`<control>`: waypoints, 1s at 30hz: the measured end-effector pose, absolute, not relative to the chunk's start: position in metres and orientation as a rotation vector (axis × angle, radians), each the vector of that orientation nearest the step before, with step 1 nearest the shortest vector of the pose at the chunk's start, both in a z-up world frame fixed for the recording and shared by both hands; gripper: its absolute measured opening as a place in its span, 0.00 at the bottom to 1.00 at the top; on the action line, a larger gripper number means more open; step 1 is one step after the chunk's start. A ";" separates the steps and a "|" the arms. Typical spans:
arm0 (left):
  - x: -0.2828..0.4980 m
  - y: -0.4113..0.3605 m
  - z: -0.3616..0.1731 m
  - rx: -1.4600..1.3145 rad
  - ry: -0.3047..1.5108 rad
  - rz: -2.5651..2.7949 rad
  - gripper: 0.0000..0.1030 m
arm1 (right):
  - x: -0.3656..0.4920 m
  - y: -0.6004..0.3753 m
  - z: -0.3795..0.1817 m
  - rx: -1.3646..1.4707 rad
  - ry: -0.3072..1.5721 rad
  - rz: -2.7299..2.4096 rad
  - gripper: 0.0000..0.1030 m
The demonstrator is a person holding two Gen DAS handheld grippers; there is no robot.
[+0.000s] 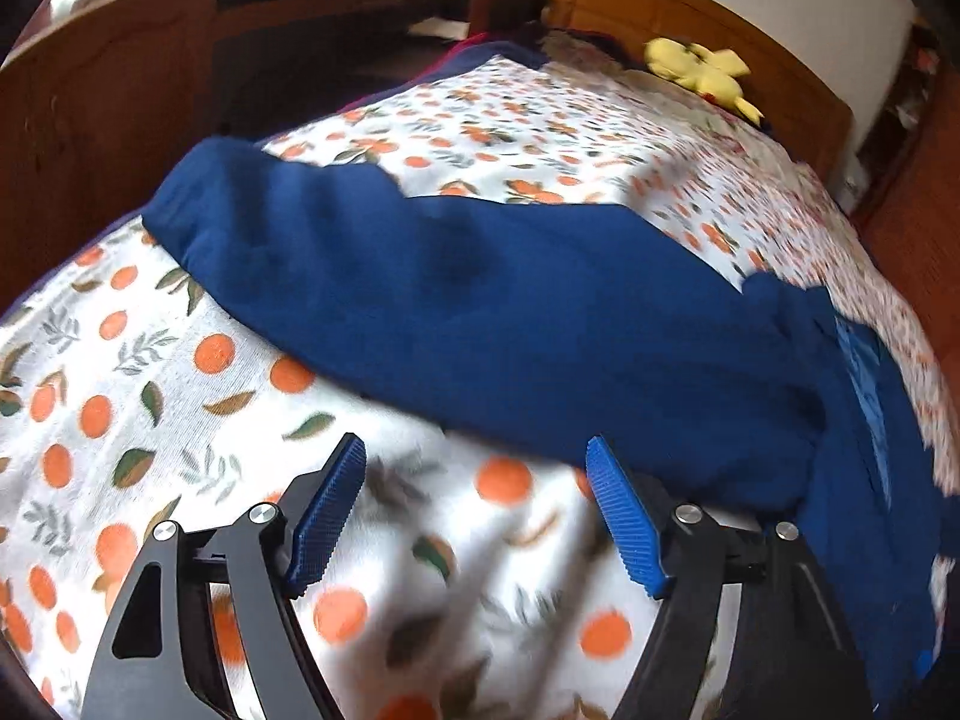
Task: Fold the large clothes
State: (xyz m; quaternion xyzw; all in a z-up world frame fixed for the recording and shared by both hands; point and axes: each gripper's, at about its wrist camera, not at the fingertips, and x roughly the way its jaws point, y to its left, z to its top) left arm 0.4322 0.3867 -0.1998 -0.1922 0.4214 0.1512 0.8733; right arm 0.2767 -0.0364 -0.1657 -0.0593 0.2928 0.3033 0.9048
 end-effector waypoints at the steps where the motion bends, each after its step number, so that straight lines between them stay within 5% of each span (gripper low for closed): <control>1: 0.436 0.392 -0.202 -0.425 0.883 0.318 0.75 | 0.277 -0.037 -0.166 -0.121 0.606 0.627 0.94; 5: 0.449 0.405 -0.208 -0.479 0.883 0.335 0.71 | 0.276 -0.037 -0.166 -0.115 0.607 0.629 0.94; 7: 0.455 0.407 -0.208 -0.478 0.884 0.348 0.54 | 0.276 -0.037 -0.166 -0.112 0.610 0.631 0.94; 9: 0.462 0.406 -0.206 -0.449 0.892 0.376 0.19 | 0.277 -0.038 -0.166 -0.112 0.611 0.631 0.94; 11: 0.467 0.400 -0.200 -0.417 0.900 0.390 0.02 | 0.276 -0.039 -0.164 -0.109 0.605 0.630 0.94; 23: 0.450 0.264 -0.079 -0.096 0.759 0.232 0.00 | 0.266 -0.054 -0.137 -0.088 0.574 0.634 0.94; 30: 0.418 0.193 -0.083 -0.031 0.762 0.133 0.01 | 0.255 -0.068 -0.125 -0.076 0.566 0.673 0.94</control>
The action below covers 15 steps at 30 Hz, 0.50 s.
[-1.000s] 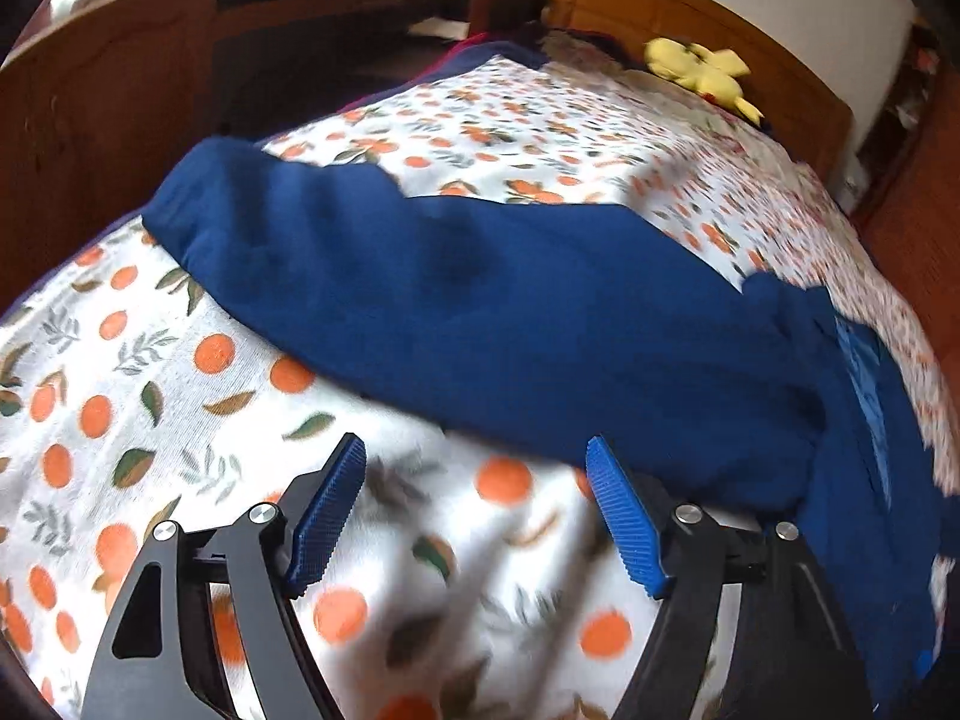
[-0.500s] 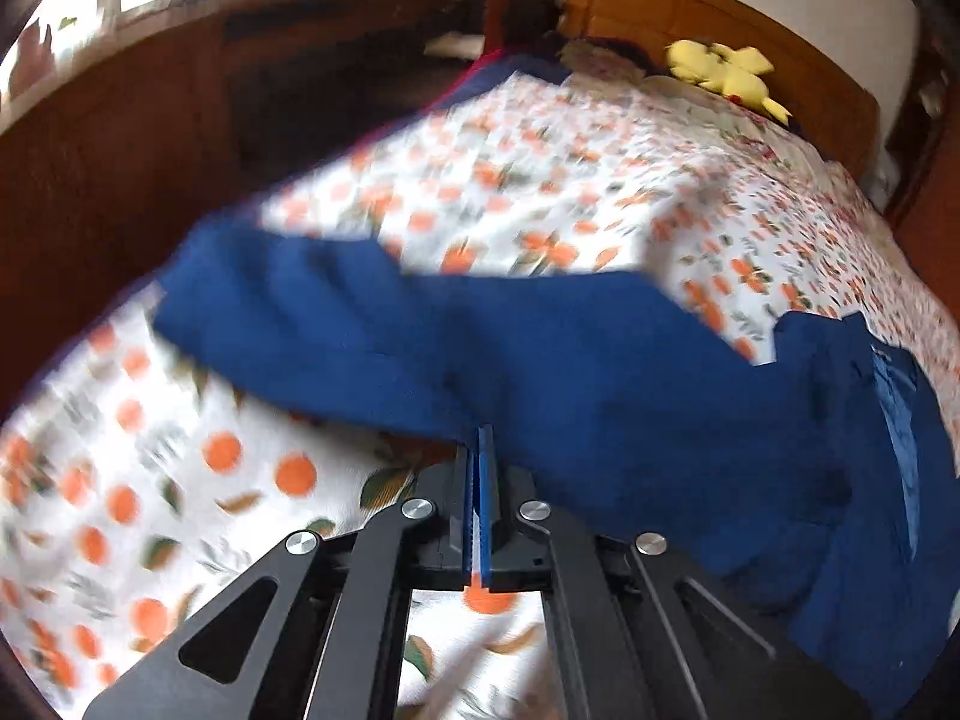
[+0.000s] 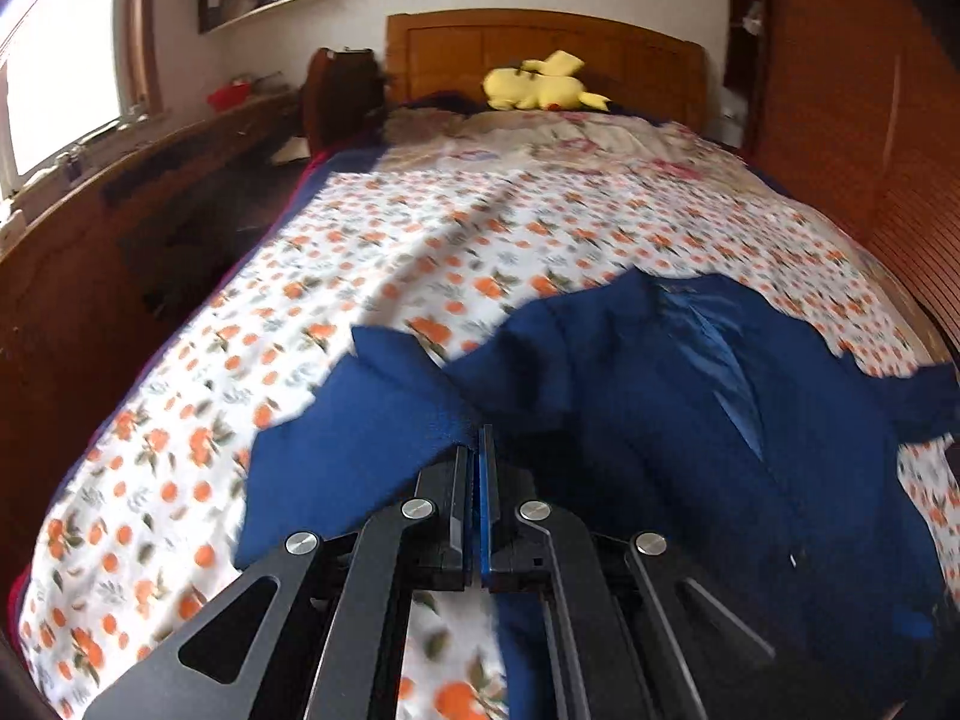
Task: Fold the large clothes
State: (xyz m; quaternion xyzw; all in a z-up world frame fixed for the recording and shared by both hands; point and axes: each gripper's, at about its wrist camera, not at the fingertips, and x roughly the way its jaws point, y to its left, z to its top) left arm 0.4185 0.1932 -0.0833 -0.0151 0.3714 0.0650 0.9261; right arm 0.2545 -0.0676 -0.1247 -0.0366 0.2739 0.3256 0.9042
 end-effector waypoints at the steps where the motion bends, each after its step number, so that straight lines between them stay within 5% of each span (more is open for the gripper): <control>1: 0.412 0.186 -0.088 -0.022 0.769 0.126 0.01 | 0.253 -0.071 -0.124 -0.072 0.566 0.672 0.94; 4: 0.395 0.177 -0.104 -0.028 0.791 0.107 0.07 | 0.249 -0.081 -0.125 -0.079 0.561 0.660 0.94; 12: 0.344 0.175 -0.126 -0.024 0.791 0.108 0.51 | 0.253 -0.101 -0.130 -0.067 0.570 0.626 0.94; 15: 0.340 0.183 -0.129 0.008 0.786 0.146 0.56 | 0.253 -0.100 -0.129 -0.072 0.562 0.624 0.94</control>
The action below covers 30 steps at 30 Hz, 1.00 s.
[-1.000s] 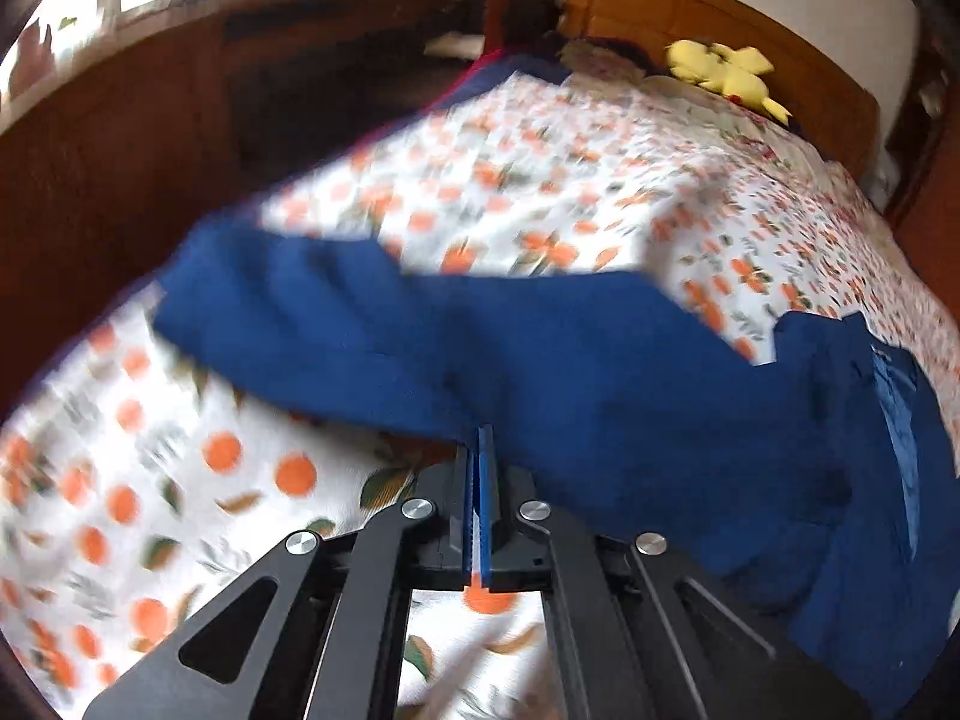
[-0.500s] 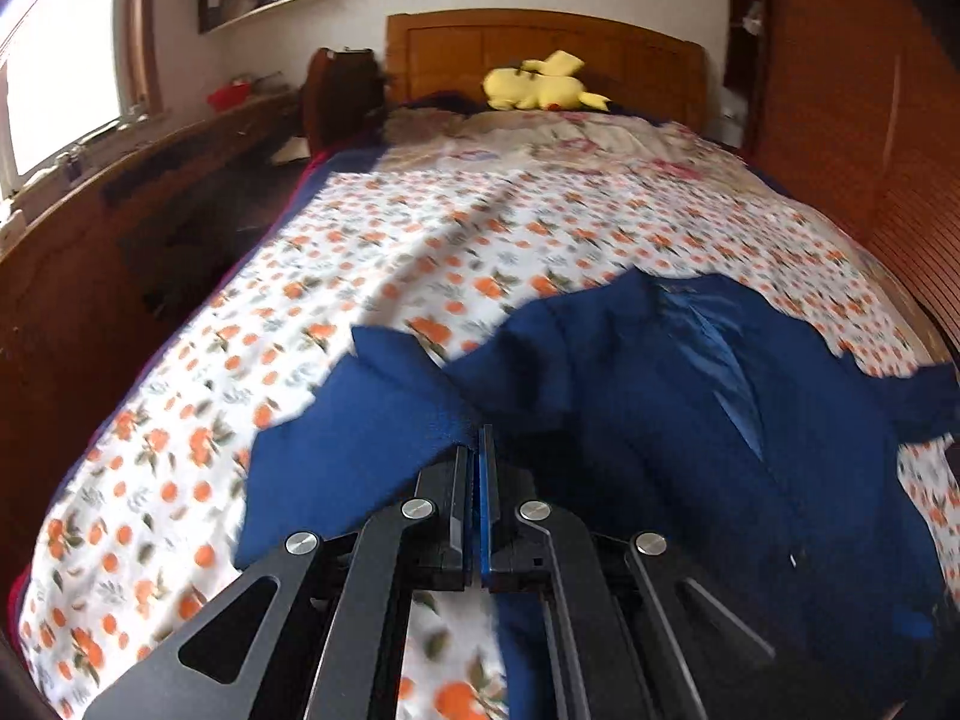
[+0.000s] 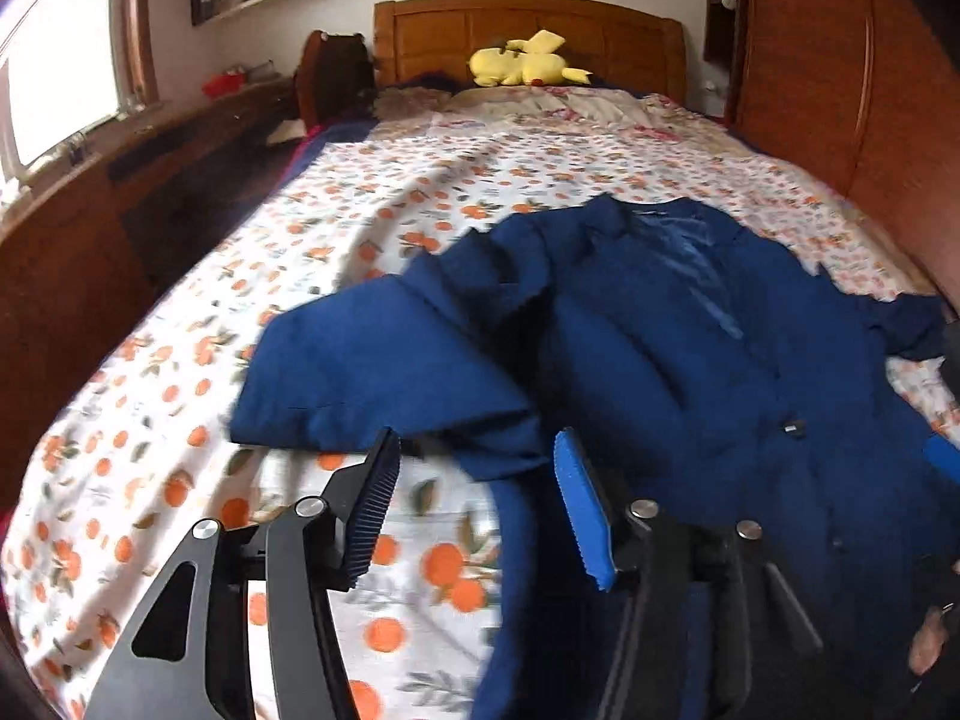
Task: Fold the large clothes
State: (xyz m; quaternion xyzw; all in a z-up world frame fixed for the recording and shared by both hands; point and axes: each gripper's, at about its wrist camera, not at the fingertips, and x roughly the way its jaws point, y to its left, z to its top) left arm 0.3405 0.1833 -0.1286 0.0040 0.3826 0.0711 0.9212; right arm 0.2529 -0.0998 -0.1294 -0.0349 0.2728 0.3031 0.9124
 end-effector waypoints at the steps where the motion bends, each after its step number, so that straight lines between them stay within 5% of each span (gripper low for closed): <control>1: 0.341 0.187 -0.130 0.012 0.789 0.158 0.57 | 0.253 -0.098 -0.129 -0.073 0.562 0.627 0.94; 22: 0.402 0.351 -0.196 -0.240 0.942 0.369 0.58 | 0.260 -0.082 -0.150 -0.106 0.604 0.642 0.94; 25: 0.402 0.350 -0.196 -0.253 0.932 0.355 0.37 | 0.260 -0.082 -0.149 -0.106 0.602 0.642 0.94; 27: 0.401 0.338 -0.189 -0.204 0.913 0.358 0.14 | 0.260 -0.081 -0.149 -0.107 0.599 0.642 0.94; 30: 0.400 0.315 -0.170 -0.107 0.870 0.381 0.09 | 0.259 -0.081 -0.147 -0.108 0.593 0.640 0.94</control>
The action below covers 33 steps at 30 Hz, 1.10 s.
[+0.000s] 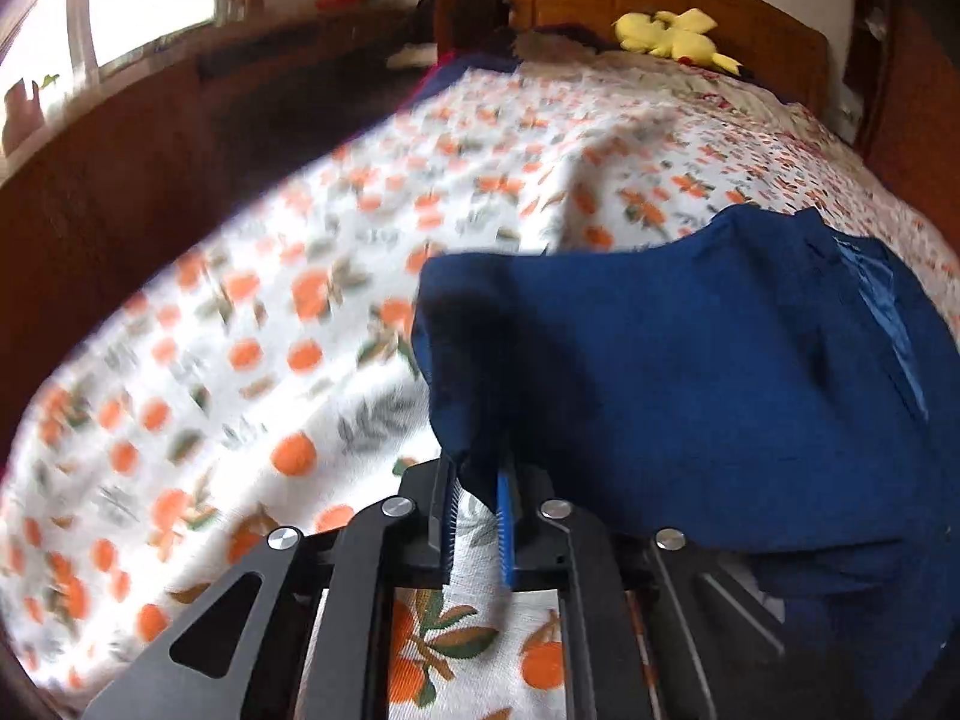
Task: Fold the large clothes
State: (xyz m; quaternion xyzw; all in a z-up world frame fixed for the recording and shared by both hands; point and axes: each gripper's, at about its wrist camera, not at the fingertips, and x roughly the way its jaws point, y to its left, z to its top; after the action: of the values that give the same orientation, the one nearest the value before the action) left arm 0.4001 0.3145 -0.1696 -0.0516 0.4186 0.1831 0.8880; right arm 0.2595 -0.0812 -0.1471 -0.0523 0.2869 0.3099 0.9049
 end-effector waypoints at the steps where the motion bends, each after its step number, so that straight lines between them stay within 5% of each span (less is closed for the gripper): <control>1: 0.400 0.306 -0.161 -0.096 0.858 0.368 0.08 | 0.258 -0.082 -0.146 -0.107 0.589 0.641 0.94; 16: 0.357 0.124 -0.046 0.021 0.648 0.045 0.08 | 0.253 -0.137 -0.111 -0.073 0.517 0.555 0.94; 25: 0.300 0.069 -0.058 0.032 0.631 -0.064 0.09 | 0.263 -0.149 -0.097 -0.037 0.496 0.519 0.94; 33: 0.269 0.077 -0.099 0.014 0.659 -0.058 0.20 | 0.270 -0.148 -0.095 -0.033 0.499 0.510 0.94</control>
State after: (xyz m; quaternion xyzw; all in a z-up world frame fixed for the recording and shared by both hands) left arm 0.2687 0.0769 -0.0986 0.0068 0.3236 -0.0287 0.9458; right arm 0.2704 -0.1477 -0.0953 -0.0161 0.2442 0.2496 0.9369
